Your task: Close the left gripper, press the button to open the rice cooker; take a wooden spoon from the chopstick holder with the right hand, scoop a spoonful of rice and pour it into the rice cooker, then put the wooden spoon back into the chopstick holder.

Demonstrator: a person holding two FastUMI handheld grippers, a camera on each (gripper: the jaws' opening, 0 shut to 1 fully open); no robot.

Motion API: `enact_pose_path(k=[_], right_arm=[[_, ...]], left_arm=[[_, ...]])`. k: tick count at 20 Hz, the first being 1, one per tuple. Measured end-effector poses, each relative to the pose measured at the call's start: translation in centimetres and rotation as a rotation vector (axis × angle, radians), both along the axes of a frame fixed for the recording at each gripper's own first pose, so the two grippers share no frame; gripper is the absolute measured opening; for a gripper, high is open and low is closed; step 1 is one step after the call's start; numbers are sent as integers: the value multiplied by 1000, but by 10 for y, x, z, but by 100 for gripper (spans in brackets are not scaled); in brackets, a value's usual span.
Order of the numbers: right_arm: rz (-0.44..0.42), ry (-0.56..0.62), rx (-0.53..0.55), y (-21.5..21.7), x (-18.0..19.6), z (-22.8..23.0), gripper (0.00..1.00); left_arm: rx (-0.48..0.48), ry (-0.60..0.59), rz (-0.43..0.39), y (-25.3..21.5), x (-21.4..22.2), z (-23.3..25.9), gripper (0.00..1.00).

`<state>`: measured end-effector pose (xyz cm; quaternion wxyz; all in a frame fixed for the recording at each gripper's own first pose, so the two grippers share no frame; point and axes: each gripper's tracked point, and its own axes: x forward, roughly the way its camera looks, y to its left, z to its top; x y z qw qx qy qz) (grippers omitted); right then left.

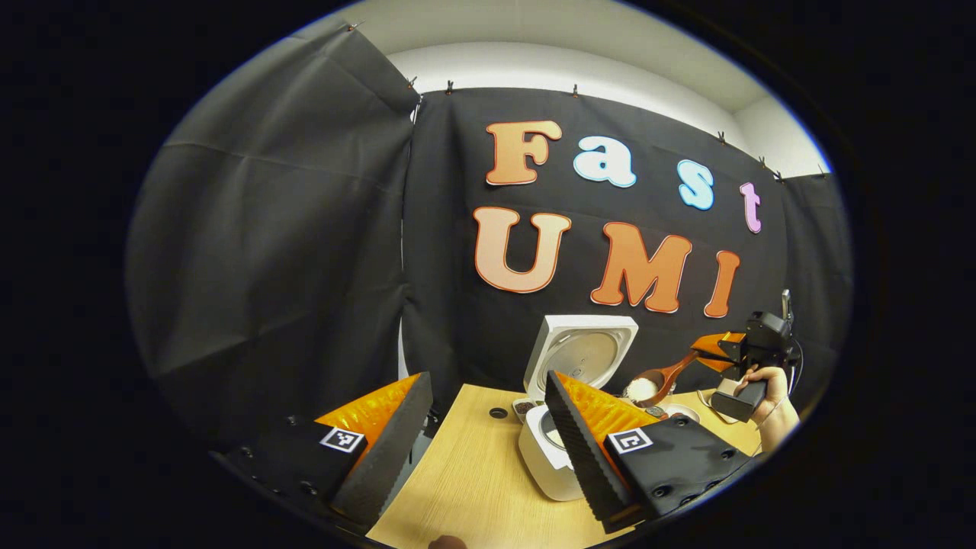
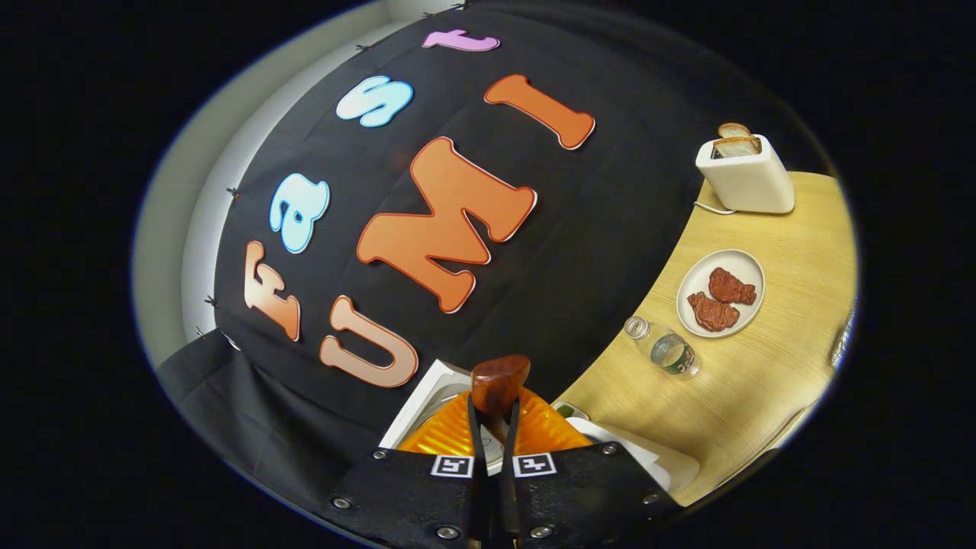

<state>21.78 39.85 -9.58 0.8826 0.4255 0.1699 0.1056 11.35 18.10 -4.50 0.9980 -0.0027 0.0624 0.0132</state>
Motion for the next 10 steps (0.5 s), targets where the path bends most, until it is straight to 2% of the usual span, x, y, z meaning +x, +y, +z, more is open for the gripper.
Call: enact_pose_path(k=[10], right_arm=[[23, -26, -60, 21, 14, 0, 5]], left_arm=[[-2, 10, 5, 5, 6, -4, 100]])
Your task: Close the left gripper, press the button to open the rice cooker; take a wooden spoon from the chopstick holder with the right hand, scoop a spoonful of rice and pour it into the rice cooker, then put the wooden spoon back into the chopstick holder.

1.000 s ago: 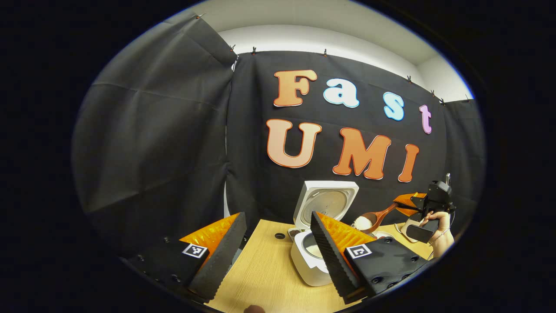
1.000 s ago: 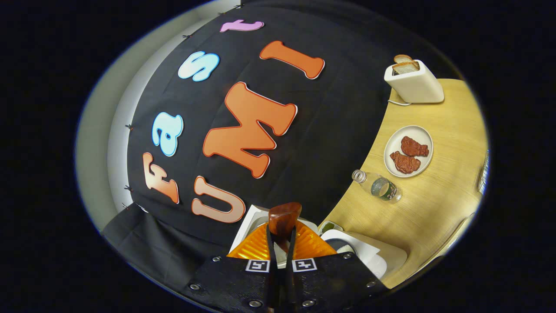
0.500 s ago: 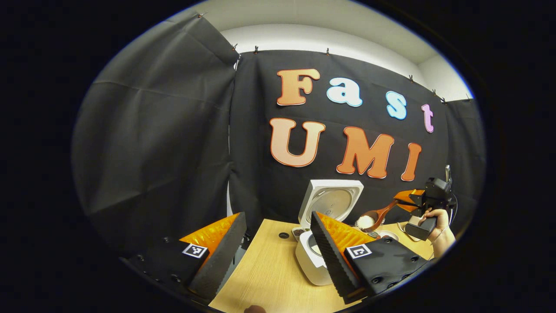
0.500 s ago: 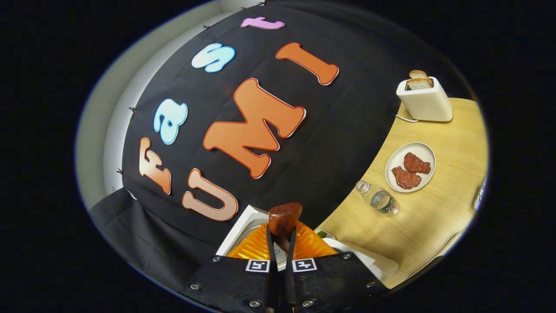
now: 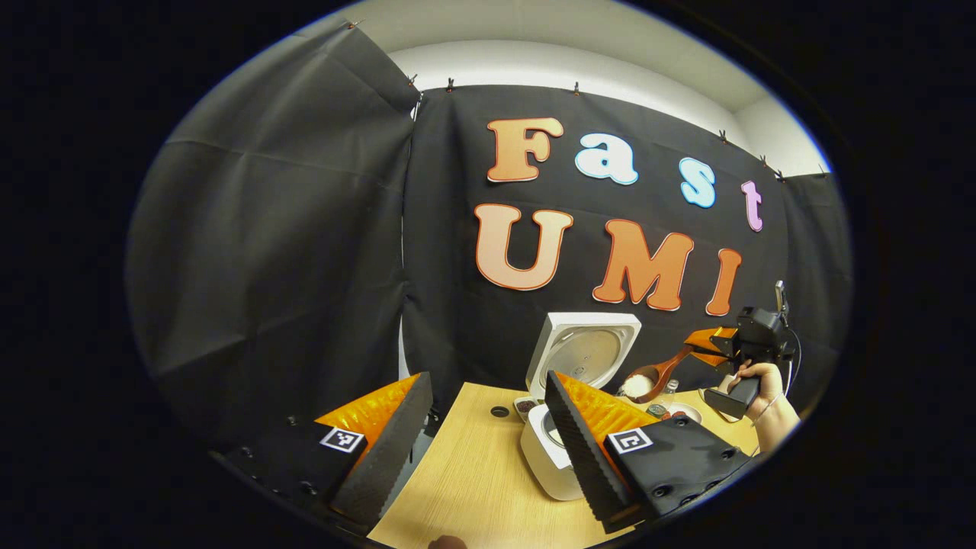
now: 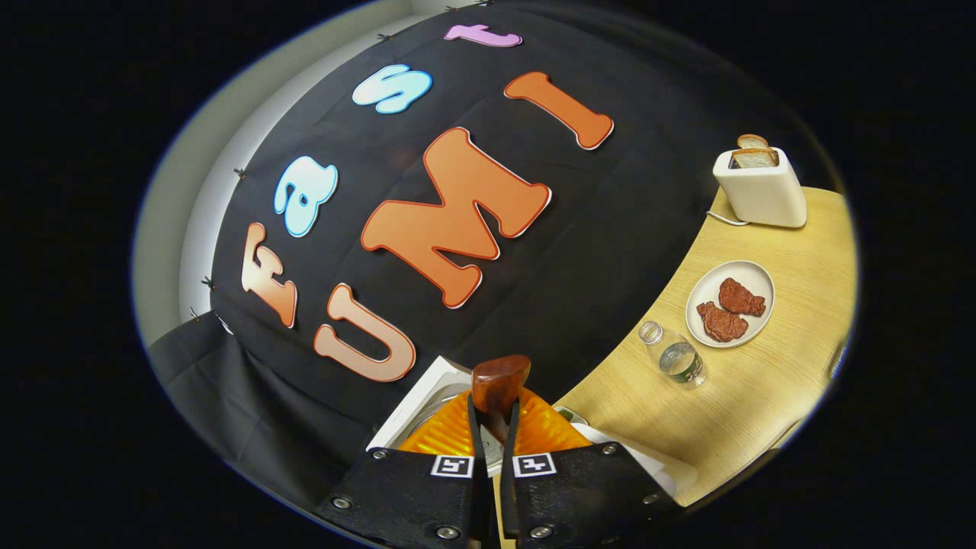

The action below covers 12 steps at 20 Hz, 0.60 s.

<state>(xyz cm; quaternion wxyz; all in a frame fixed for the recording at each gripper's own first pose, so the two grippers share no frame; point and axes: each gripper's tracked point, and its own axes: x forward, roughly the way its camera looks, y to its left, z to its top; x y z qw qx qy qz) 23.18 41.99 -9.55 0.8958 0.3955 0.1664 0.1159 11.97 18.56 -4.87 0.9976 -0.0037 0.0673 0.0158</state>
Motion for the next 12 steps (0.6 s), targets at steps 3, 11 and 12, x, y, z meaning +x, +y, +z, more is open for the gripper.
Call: enact_pose_path(k=[3, 11, 12], right_arm=[[8, -24, -46, 8, 6, 2, 5], [46, -104, -162, 28, 13, 13, 5], [50, -116, -178, 31, 13, 14, 5]], left_arm=[[2, 5, 5, 3, 5, -3, 100], [2, 17, 16, 9, 15, -7, 100], [2, 17, 16, 9, 17, -7, 100]])
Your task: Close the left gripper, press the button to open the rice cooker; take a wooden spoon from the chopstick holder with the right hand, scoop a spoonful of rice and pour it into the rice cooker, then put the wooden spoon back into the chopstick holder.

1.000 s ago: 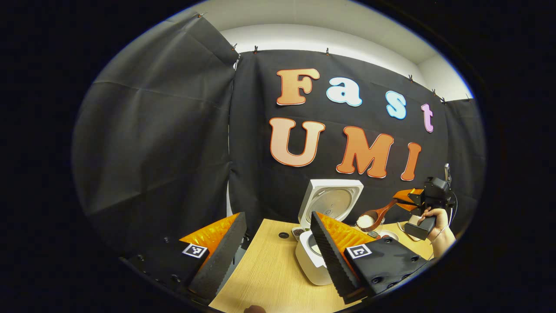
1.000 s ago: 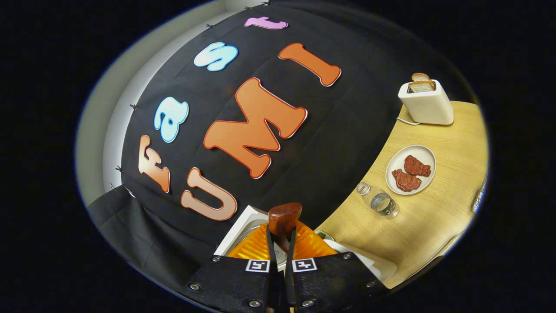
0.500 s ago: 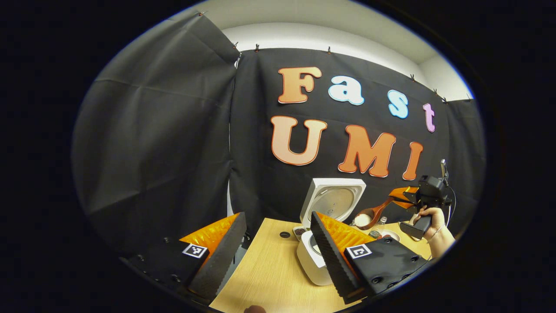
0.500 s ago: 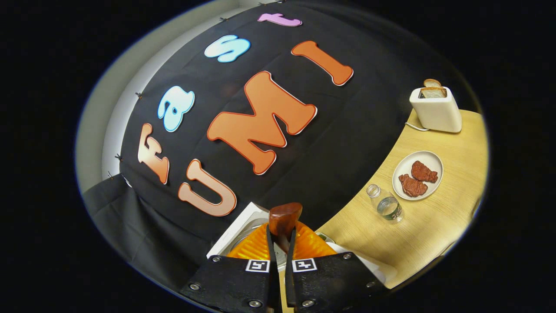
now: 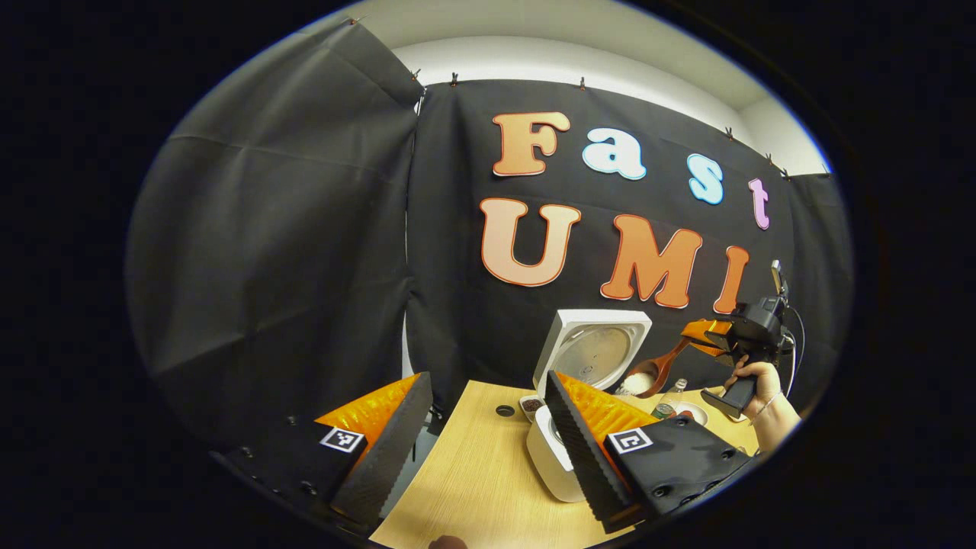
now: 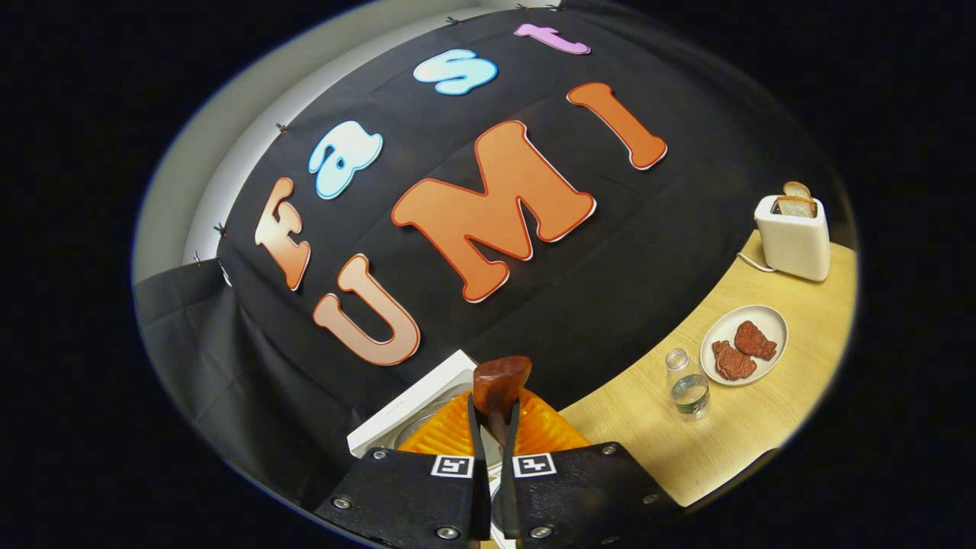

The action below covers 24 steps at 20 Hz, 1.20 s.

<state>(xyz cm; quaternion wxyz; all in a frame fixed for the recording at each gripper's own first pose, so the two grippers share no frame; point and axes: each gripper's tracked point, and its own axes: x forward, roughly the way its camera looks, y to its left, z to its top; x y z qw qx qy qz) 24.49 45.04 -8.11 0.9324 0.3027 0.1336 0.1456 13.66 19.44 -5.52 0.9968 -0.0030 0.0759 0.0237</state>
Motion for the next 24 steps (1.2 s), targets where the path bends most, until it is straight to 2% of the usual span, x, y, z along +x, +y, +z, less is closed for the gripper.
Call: enact_pose_path(k=[16, 24], right_arm=[[106, -170, -259, 26, -9, 17, 5], [186, -279, -408, 46, -21, 22, 5]], left_arm=[[5, 2, -4, -7, 5, -2, 100], [7, 7, 1, -8, 4, -6, 100]])
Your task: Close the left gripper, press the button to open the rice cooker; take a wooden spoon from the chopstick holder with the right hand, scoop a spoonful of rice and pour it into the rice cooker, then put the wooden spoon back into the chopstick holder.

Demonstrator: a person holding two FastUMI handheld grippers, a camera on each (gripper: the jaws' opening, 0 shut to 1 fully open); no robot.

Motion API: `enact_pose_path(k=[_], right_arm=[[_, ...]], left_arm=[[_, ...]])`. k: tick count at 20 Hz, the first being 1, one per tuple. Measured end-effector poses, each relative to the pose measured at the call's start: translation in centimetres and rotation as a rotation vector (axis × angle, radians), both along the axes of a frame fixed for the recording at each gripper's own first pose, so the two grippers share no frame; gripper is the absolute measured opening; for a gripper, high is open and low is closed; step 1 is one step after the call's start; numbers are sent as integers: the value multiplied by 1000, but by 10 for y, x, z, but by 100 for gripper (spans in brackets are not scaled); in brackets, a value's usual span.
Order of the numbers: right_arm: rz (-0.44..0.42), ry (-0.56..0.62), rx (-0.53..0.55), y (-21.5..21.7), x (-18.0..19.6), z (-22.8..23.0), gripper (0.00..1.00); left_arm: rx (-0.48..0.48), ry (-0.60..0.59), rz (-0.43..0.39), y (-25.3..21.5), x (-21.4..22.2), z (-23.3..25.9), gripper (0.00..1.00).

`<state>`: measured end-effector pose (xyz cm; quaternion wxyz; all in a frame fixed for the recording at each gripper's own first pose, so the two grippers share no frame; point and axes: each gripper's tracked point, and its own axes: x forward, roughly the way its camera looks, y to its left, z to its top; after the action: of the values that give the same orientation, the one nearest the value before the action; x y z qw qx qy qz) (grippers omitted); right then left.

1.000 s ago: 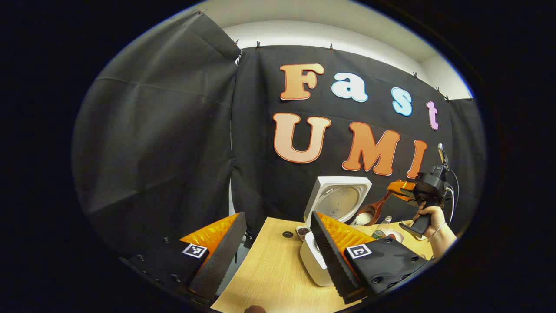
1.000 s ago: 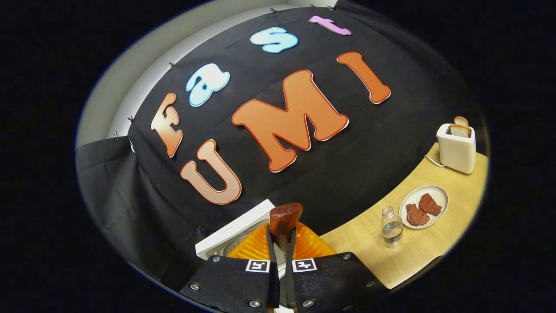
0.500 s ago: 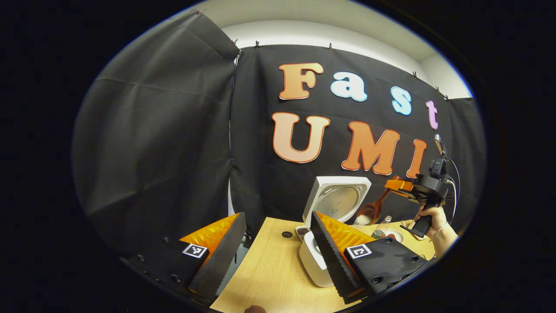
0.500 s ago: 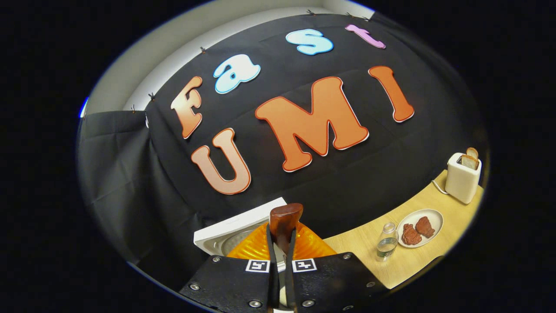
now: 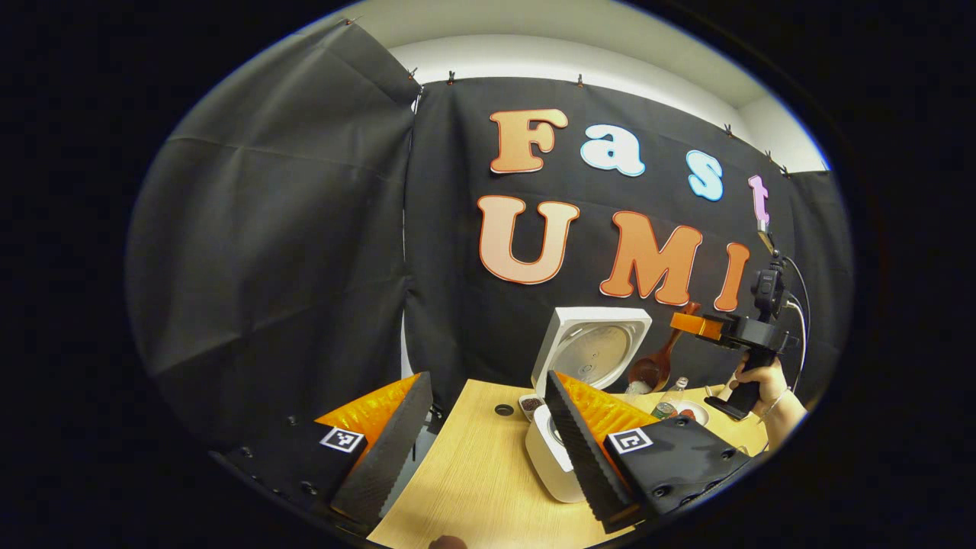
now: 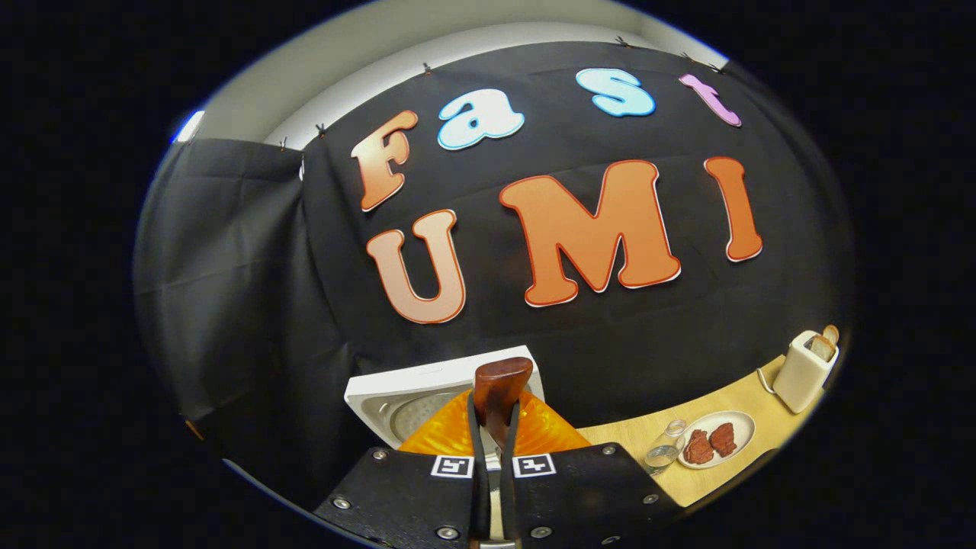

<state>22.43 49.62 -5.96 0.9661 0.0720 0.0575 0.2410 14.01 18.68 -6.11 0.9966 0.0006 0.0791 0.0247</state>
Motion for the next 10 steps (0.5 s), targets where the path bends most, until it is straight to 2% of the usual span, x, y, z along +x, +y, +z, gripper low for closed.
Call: enact_pose_path(k=[10], right_arm=[[87, -99, -139, 15, -22, -4, 4]], left_arm=[[5, 6, 12, 1, -6, -2, 100]])
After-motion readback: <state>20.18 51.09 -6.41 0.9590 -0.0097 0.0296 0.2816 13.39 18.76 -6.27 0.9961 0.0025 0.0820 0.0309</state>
